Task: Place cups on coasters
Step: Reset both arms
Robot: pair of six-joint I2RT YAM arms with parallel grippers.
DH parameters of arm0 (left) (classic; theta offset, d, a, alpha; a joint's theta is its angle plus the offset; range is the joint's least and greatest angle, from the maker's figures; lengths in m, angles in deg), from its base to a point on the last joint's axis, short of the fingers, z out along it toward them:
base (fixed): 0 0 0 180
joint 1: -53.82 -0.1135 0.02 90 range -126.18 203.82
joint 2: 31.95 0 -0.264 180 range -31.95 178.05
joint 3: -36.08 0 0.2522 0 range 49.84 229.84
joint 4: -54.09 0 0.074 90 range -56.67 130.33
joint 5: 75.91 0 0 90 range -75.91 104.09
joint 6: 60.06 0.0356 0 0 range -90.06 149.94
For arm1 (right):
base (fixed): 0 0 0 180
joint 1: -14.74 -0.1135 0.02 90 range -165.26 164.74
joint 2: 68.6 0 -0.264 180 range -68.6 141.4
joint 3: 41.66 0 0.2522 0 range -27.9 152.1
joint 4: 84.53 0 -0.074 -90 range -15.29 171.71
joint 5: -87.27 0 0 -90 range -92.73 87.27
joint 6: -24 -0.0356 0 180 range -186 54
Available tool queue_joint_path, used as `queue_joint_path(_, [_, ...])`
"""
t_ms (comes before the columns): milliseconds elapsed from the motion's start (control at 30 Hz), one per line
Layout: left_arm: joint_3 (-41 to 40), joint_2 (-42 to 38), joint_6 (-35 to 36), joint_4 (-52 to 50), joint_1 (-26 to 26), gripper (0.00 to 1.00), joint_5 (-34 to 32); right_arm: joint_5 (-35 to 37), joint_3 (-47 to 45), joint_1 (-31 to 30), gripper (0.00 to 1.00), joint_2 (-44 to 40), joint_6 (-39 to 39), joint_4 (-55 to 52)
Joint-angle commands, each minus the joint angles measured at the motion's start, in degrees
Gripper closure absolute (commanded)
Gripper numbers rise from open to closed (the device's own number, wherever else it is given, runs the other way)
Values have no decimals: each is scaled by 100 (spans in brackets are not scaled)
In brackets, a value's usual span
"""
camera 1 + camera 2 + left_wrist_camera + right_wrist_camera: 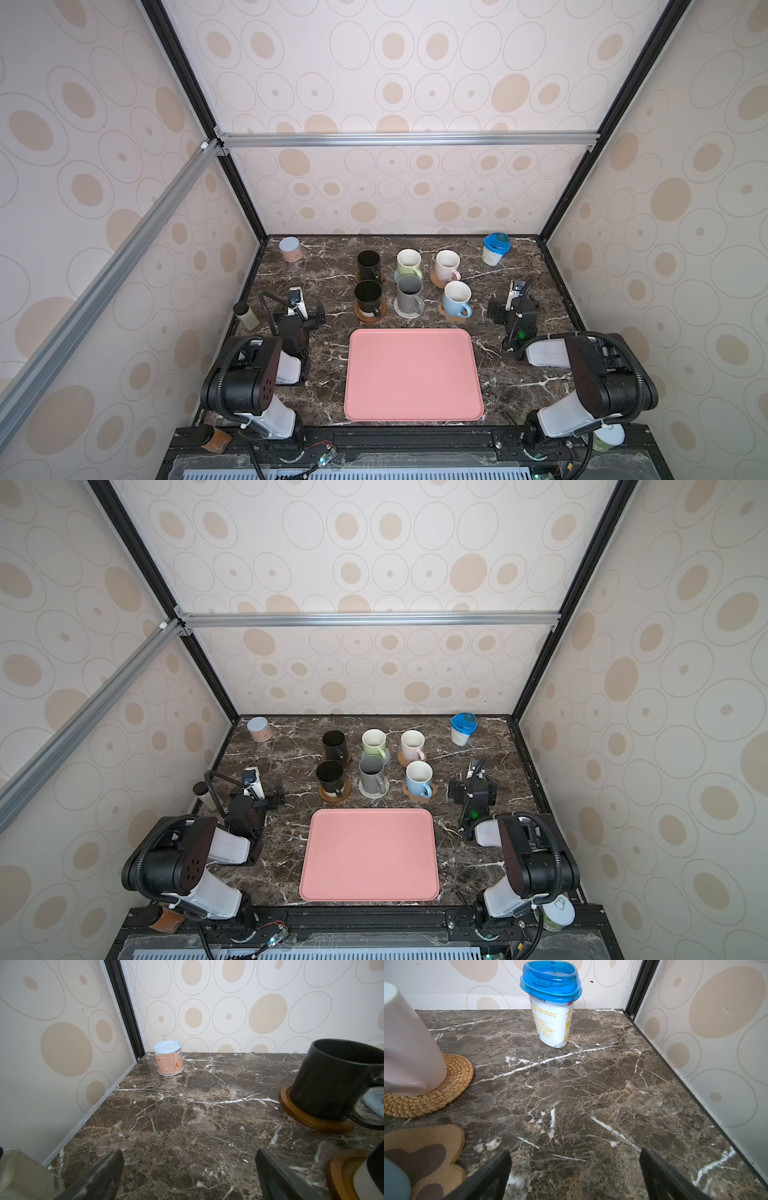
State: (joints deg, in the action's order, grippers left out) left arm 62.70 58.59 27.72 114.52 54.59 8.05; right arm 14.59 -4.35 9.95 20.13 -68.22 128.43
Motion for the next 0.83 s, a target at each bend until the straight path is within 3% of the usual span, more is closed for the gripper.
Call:
queue_joint_path(0, [-15, -9, 53, 367, 9, 0, 118, -47, -31, 20, 0, -53, 55, 92])
queue_joint_path(800, [10, -2, 90, 335, 18, 0, 169, -52, -34, 22, 0, -65, 64, 57])
